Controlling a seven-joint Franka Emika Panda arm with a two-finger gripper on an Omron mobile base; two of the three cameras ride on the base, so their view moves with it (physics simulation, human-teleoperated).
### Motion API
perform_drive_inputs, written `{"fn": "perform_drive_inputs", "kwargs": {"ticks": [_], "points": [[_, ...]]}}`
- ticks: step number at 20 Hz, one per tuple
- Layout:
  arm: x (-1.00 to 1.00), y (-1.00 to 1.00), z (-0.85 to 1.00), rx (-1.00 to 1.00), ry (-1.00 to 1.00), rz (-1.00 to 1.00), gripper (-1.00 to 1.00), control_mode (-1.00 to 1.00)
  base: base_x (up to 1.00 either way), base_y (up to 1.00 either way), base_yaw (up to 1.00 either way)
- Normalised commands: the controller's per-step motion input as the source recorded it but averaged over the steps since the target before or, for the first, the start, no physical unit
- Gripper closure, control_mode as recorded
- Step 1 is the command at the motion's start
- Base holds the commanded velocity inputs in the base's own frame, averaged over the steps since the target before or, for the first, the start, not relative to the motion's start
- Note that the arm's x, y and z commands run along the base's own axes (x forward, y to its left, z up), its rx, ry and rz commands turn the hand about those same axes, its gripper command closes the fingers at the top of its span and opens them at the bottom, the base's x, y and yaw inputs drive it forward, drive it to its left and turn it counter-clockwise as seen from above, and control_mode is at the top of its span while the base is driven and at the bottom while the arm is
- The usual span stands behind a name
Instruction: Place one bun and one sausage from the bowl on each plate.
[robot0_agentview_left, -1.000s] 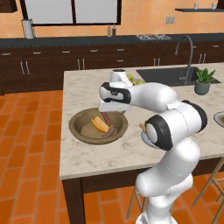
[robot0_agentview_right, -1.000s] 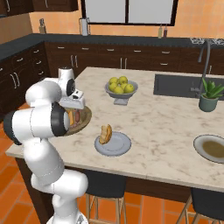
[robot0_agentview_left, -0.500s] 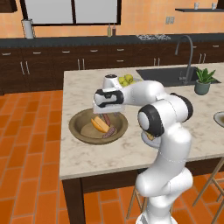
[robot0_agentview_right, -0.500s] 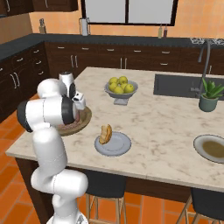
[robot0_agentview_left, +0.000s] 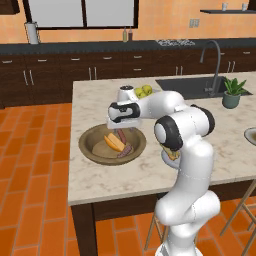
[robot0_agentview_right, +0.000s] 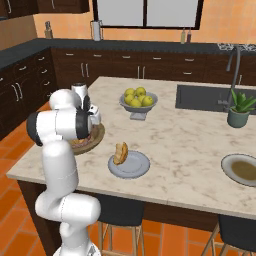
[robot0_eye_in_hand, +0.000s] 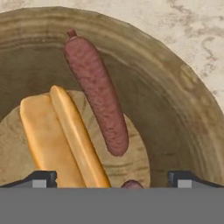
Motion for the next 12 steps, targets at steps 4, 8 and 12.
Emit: {"fn": "perform_drive_inputs", "kwargs": {"ticks": [4,8,12], "points": [[0.12,0.00,-0.40,0.00,-0.13,0.00,-1.00,-1.00,0.00,0.00,0.00],[0.16,0.00,-0.24,0.00,-0.14,0.00,-1.00,-1.00,0.00,0.00,0.00],[0.21,0.00,-0.14,0.00,-0.09,0.00,-1.00,-1.00,0.00,0.00,0.00]]}}
